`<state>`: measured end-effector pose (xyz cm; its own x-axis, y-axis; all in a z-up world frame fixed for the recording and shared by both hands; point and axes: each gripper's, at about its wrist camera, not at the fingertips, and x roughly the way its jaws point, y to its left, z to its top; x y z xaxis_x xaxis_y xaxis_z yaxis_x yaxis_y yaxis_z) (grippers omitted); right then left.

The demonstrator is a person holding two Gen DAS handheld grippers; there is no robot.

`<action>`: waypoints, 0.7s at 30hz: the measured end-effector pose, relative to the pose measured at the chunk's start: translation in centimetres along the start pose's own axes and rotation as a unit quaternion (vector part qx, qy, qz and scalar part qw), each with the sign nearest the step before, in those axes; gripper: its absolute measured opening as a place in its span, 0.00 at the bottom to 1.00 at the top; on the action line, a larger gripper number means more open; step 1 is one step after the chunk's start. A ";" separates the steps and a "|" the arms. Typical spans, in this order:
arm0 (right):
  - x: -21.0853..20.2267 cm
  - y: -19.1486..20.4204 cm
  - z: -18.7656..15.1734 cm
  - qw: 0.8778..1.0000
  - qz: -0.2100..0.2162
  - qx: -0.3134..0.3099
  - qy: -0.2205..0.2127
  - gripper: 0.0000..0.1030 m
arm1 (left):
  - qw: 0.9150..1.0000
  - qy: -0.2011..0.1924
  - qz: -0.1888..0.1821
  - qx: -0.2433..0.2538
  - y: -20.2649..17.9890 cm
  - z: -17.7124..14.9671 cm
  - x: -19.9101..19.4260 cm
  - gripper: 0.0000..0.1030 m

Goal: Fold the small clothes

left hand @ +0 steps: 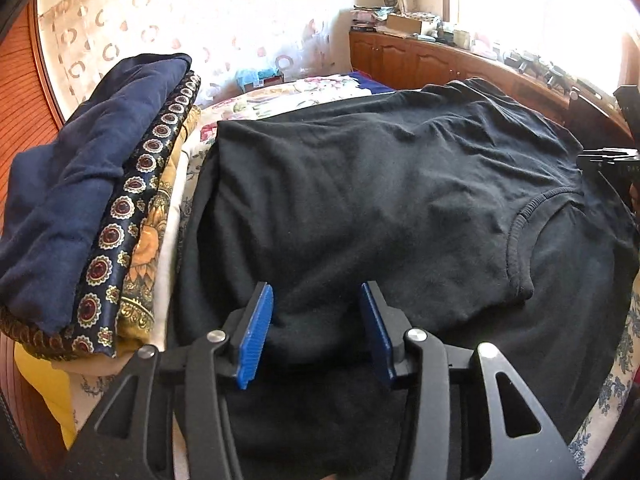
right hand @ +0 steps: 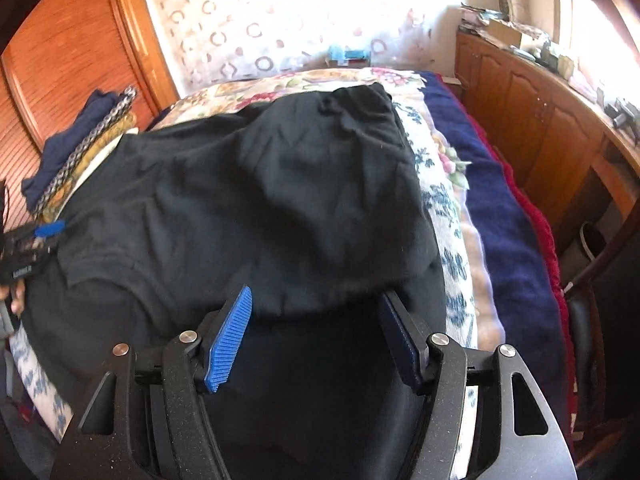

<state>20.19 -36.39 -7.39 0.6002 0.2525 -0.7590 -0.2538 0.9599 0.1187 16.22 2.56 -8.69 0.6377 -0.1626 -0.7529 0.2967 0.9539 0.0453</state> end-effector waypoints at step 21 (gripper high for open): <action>1.5 0.8 -0.5 0.998 -0.060 -0.030 -0.009 0.63 | 0.998 0.015 0.003 -0.053 1.4 -1.0 -1.4 0.49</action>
<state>20.47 -35.34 -8.76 0.6418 0.1386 -0.7543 -0.2240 0.9745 -0.0115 15.01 4.35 -8.19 0.6175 -0.1507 -0.7720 0.2153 0.9764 -0.0184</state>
